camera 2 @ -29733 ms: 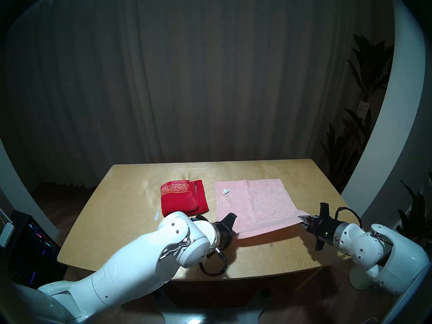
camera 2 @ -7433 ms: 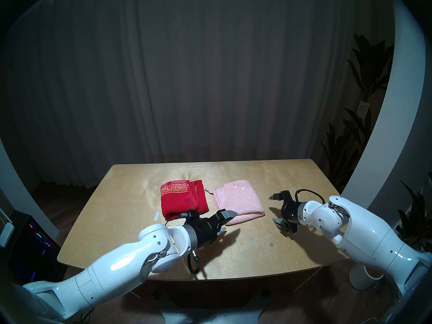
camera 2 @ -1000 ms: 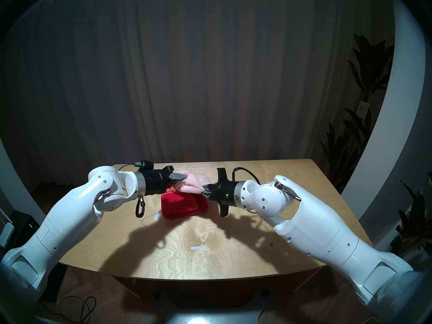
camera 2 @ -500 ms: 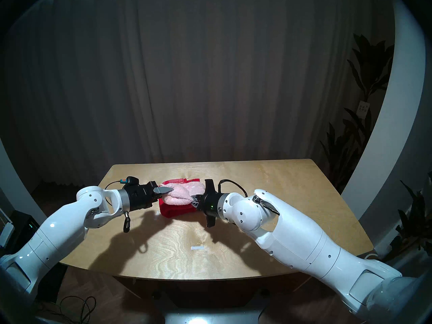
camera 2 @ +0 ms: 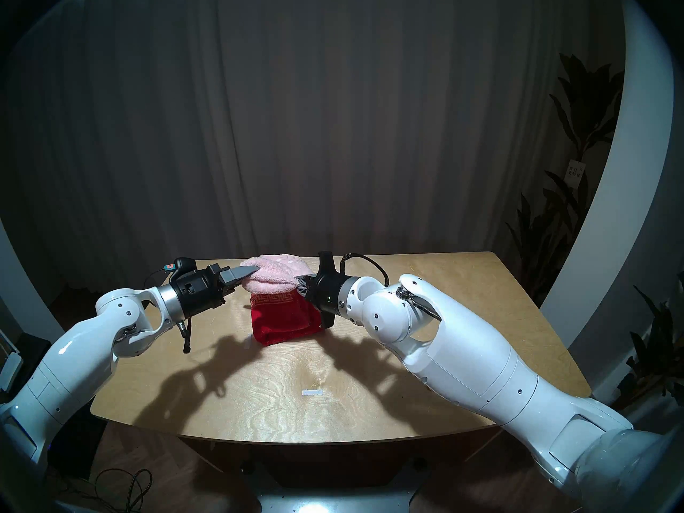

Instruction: Fold each towel twice and stack them on table

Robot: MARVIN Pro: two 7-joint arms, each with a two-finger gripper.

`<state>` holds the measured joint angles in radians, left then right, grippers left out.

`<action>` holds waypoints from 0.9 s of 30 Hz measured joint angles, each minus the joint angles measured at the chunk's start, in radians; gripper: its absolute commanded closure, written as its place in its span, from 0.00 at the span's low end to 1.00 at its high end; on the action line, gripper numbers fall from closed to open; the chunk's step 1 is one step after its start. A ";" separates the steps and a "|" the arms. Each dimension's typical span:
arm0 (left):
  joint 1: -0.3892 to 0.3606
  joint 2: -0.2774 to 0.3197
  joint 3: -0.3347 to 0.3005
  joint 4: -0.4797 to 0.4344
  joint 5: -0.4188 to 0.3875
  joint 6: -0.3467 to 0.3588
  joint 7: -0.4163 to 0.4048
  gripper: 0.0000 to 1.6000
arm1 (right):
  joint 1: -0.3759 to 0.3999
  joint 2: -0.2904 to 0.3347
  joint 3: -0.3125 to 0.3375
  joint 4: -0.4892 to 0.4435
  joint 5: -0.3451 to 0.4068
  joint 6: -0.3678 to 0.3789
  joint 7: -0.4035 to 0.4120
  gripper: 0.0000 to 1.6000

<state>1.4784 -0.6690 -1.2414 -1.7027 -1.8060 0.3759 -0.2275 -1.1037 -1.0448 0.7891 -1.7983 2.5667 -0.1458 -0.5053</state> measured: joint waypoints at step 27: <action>-0.032 -0.221 0.144 0.350 0.226 -0.167 -0.127 1.00 | 0.095 -0.123 -0.123 0.379 -0.057 0.118 -0.002 1.00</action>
<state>1.4465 -0.8897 -1.0976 -1.3523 -1.5804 0.2086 -0.3548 -1.0085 -1.1682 0.6657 -1.4195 2.5097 -0.0274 -0.5077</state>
